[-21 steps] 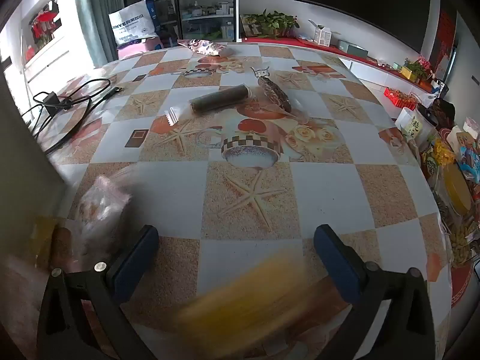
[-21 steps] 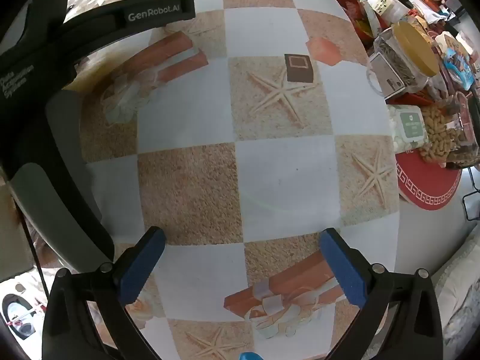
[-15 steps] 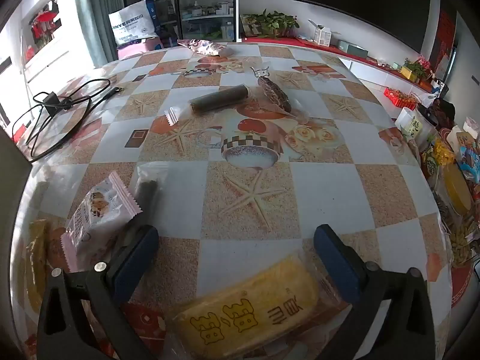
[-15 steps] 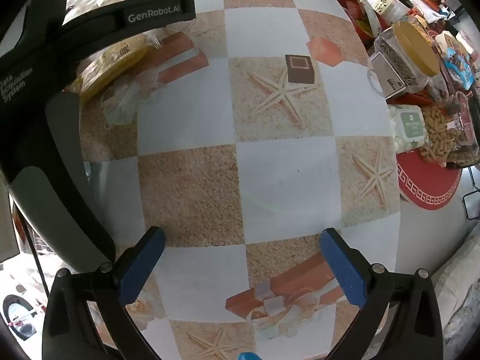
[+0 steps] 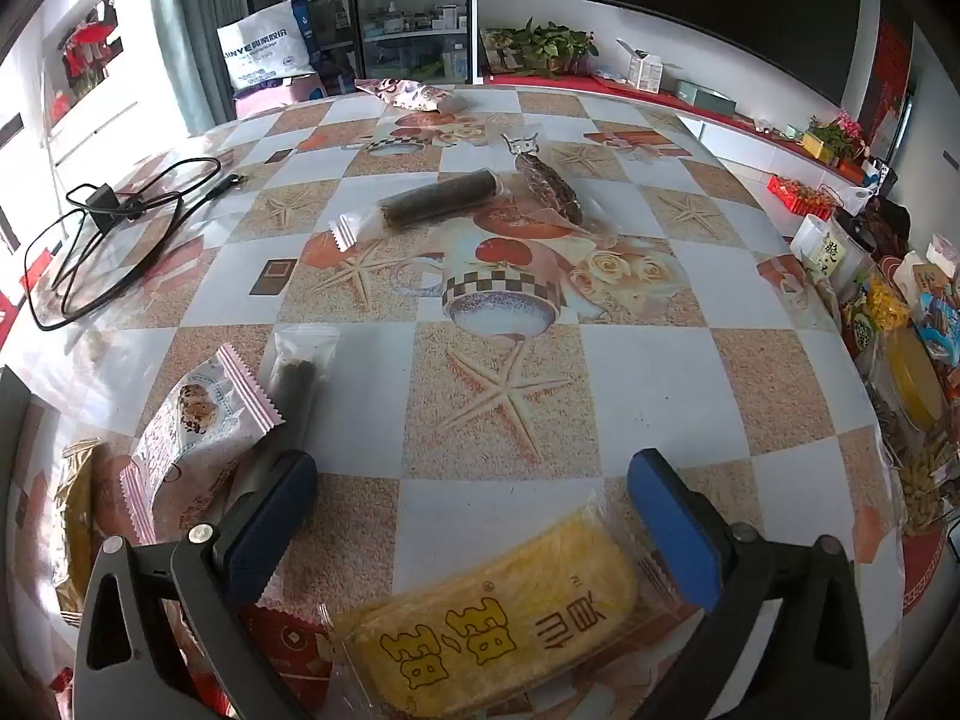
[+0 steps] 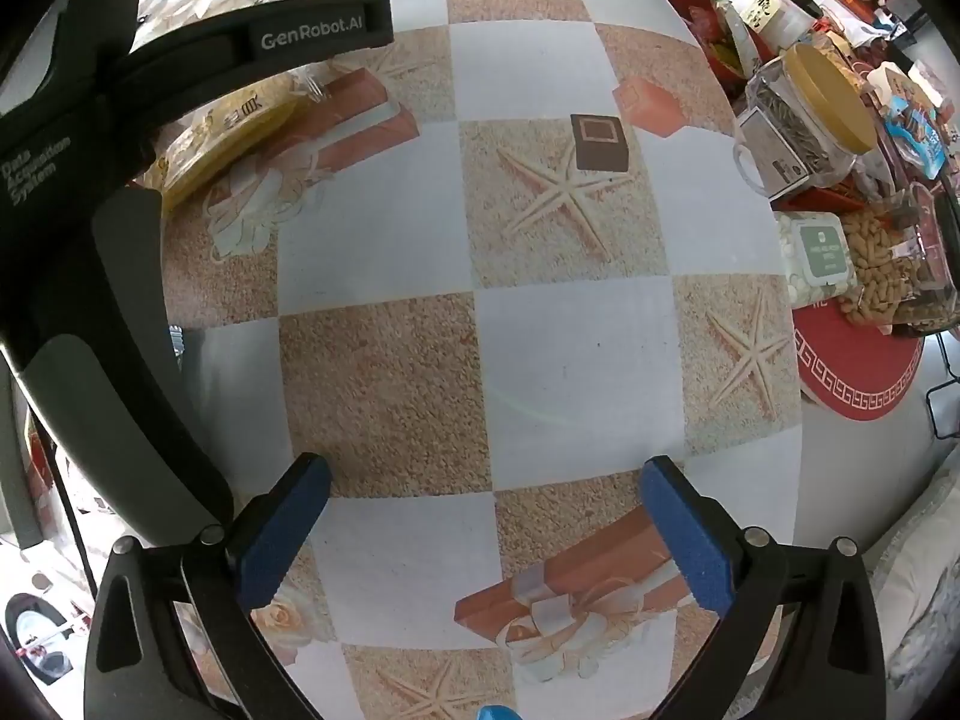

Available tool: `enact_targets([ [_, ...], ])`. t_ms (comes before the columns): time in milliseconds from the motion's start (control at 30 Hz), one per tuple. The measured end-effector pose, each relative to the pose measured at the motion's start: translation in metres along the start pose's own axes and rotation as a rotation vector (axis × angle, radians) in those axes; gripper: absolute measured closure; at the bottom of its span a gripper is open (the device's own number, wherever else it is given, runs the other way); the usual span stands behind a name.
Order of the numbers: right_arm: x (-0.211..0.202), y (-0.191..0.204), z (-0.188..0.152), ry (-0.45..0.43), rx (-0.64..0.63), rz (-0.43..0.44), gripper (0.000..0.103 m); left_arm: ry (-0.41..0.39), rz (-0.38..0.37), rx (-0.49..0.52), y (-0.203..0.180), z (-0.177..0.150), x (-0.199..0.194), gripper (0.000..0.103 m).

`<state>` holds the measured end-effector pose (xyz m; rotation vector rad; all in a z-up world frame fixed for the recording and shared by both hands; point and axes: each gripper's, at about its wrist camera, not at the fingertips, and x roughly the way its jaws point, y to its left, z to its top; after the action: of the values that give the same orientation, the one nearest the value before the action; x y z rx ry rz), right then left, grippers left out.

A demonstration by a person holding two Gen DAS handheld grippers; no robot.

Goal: Organize snacks
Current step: 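Move both grippers over the snack pile beside the white tray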

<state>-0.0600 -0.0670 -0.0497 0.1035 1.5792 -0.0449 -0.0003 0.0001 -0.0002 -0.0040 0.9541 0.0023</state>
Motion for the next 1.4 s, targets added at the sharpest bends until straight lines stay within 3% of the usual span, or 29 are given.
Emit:
enact_targets([
  [233, -0.001, 0.000, 0.009, 0.055, 0.010, 0.014, 0.000, 0.000, 0.000, 0.000, 0.000, 0.000, 0.000, 0.000],
  [500, 0.002, -0.004, 0.023, 0.011, 0.018, 0.032, 0.000, 0.000, 0.000, -0.001, 0.000, 0.000, 0.000, 0.000],
  [733, 0.008, -0.009, 0.036, 0.052, 0.024, 0.056, 0.000, 0.003, 0.001, 0.000, 0.000, 0.000, 0.000, 0.000],
  [800, 0.010, -0.011, 0.038, 0.068, 0.024, 0.053, 0.000, 0.050, -0.012, 0.026, 0.001, 0.002, 0.000, 0.000],
  [900, 0.015, -0.014, 0.045, 0.092, 0.029, 0.053, 0.000, 0.184, -0.056, 0.100, 0.003, 0.014, 0.004, 0.000],
  [1033, 0.020, -0.013, 0.049, 0.123, 0.036, 0.067, 0.000, 0.238, -0.080, 0.164, 0.001, 0.021, 0.006, 0.000],
  [1067, 0.022, -0.013, 0.051, 0.132, 0.037, 0.071, 0.000, 0.205, -0.082, 0.175, -0.003, 0.025, 0.003, 0.000],
  [1133, 0.025, -0.013, 0.052, 0.141, 0.040, 0.072, 0.000, 0.344, -0.126, 0.209, -0.006, 0.027, 0.011, 0.000],
  [1200, 0.029, -0.015, 0.053, 0.139, 0.041, 0.074, 0.000, 0.405, -0.159, 0.202, 0.000, 0.029, 0.007, 0.000],
  [1333, 0.032, -0.013, 0.052, 0.158, 0.047, 0.064, 0.000, 0.319, -0.151, 0.144, 0.035, 0.035, -0.034, 0.000],
  [1400, 0.030, -0.012, 0.047, 0.168, 0.047, 0.052, 0.000, 0.328, -0.125, 0.103, 0.066, 0.033, -0.050, 0.000],
])
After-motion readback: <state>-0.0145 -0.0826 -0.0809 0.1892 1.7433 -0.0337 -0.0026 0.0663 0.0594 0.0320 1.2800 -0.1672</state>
